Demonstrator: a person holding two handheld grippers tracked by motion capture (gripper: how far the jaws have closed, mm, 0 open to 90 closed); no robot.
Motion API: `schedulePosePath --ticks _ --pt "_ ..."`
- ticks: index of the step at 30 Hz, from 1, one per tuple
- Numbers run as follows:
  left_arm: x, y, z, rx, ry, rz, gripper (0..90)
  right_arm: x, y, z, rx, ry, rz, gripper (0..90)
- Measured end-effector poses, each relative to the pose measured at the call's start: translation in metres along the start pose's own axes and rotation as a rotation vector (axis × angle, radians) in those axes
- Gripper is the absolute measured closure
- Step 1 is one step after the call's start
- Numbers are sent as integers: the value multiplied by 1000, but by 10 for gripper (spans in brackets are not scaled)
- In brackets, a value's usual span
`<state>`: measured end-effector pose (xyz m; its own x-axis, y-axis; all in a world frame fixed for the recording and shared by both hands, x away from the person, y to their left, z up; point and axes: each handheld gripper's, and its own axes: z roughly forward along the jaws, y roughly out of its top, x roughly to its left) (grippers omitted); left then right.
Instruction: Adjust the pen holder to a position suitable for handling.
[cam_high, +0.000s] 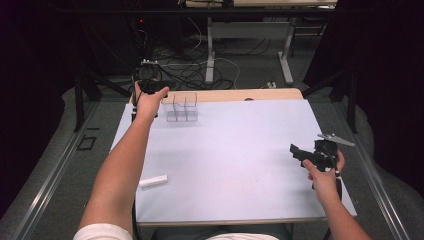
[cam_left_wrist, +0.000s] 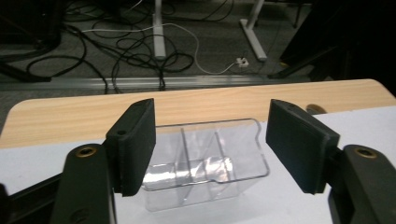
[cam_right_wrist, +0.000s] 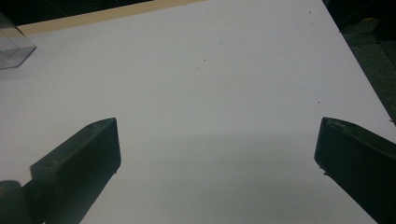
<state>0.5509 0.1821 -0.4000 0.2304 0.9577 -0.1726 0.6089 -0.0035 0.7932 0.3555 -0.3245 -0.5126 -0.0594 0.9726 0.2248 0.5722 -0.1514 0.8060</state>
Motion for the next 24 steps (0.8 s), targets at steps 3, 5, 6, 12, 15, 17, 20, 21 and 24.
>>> schedulePosePath --ticks 3,5,6,12,15,17,20,21,24 --pt "6 -1 5 10 23 -14 393 0 0 -1 11 -2 -3 0" --pt "9 -2 8 32 49 -9 414 0 0 0 9 1 -3 0" --pt "10 -3 10 40 59 -12 418 0 0 0 9 3 -3 0" --pt "16 -7 20 91 101 -4 459 0 0 1 2 15 1 0" --pt "17 -9 25 115 115 0 476 0 -1 1 11 23 5 0" --pt "17 -11 27 136 120 6 490 0 -1 1 15 17 2 0" --pt "18 -14 31 159 122 -4 522 0 -1 2 10 24 5 0" --pt "19 -15 33 172 122 -4 530 0 -1 2 10 24 5 0" --pt "20 -17 37 202 118 -13 543 0 -1 2 12 26 3 0"
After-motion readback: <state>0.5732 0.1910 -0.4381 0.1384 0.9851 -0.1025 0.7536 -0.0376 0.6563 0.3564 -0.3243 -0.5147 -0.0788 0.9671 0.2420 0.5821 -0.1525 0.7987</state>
